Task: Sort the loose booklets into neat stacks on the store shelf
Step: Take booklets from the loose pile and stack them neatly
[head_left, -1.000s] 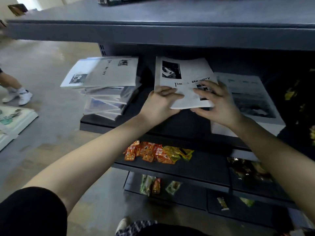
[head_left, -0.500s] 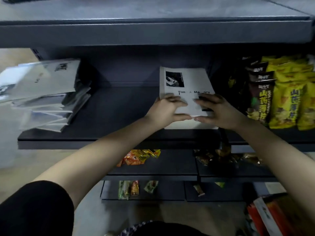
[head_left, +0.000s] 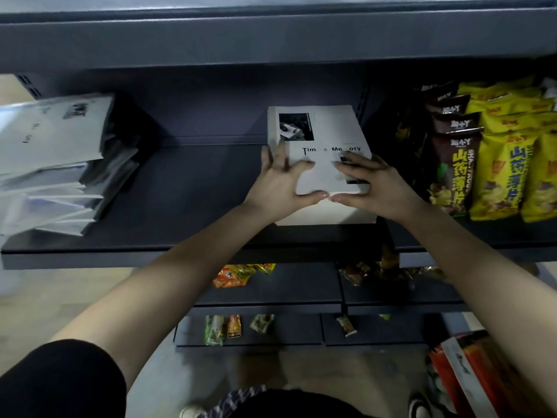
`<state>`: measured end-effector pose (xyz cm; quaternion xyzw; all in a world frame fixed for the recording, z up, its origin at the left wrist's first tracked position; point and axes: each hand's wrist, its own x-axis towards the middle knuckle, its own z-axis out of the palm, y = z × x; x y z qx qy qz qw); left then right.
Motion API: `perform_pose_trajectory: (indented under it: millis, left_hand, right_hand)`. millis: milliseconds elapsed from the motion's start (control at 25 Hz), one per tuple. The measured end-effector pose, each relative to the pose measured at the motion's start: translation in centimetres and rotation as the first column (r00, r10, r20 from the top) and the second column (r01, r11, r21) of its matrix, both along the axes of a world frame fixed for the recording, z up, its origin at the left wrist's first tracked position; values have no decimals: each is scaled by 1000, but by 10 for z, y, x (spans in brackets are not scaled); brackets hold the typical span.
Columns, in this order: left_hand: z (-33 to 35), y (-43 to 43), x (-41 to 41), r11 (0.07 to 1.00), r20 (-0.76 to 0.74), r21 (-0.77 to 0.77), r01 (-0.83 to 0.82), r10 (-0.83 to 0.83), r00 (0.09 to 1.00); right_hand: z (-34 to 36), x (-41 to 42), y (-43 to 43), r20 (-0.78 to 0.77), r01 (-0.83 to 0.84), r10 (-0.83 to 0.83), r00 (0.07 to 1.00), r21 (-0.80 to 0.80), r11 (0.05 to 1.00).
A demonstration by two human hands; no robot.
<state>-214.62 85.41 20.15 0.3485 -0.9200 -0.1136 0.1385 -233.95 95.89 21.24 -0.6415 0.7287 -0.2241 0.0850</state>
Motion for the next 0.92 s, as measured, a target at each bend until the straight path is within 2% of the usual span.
perform_pose_trajectory:
  millis: [80, 200, 400, 520, 640, 680, 720, 760, 800, 840, 880, 920]
  left_hand:
    - [-1, -3, 3, 989, -73, 142, -37, 48, 996]
    - [-2, -6, 6, 979, -131, 202, -40, 67, 989]
    - [3, -6, 5, 979, -35, 203, -28, 36, 999]
    - [5, -10, 7, 968, 7, 252, -11, 10, 1000]
    - [8, -7, 11, 959, -77, 281, 49, -28, 997]
    - [9, -7, 15, 949, -140, 306, 79, -37, 989]
    - [4, -11, 18, 923, -226, 368, 109, -25, 974]
    - [1, -14, 21, 865, -295, 489, 112, 43, 955]
    - [-2, -17, 23, 758, -348, 645, 91, 186, 919]
    - [-3, -16, 21, 612, -340, 789, 49, 368, 865]
    - [-5, -16, 16, 465, -303, 885, 37, 513, 803]
    - [-1, -14, 10, 384, -279, 923, 33, 607, 744]
  right_hand:
    - [1, 1, 1, 14, 0, 0, 1000, 13, 1000]
    - [1, 0, 1, 79, -18, 13, 997, 56, 998]
    - [0, -3, -4, -4, -8, 9, 1000, 201, 979]
    - [-1, -1, -5, -79, -14, 32, 996, 221, 975]
    - [3, 2, -5, -101, -7, 34, 994, 256, 967]
    - [5, 1, -3, -60, -27, 45, 997, 267, 963]
    - [9, 0, 1, 63, -65, 51, 997, 249, 966]
    - [12, -1, 5, 236, -85, 35, 971, 207, 975]
    - [15, -1, 8, 415, -55, -13, 910, 150, 987]
    - [14, -3, 8, 531, 26, -91, 843, 128, 991]
    - [14, -4, 4, 592, 111, -174, 787, 142, 984]
    - [13, -4, 0, 618, 173, -257, 743, 193, 966]
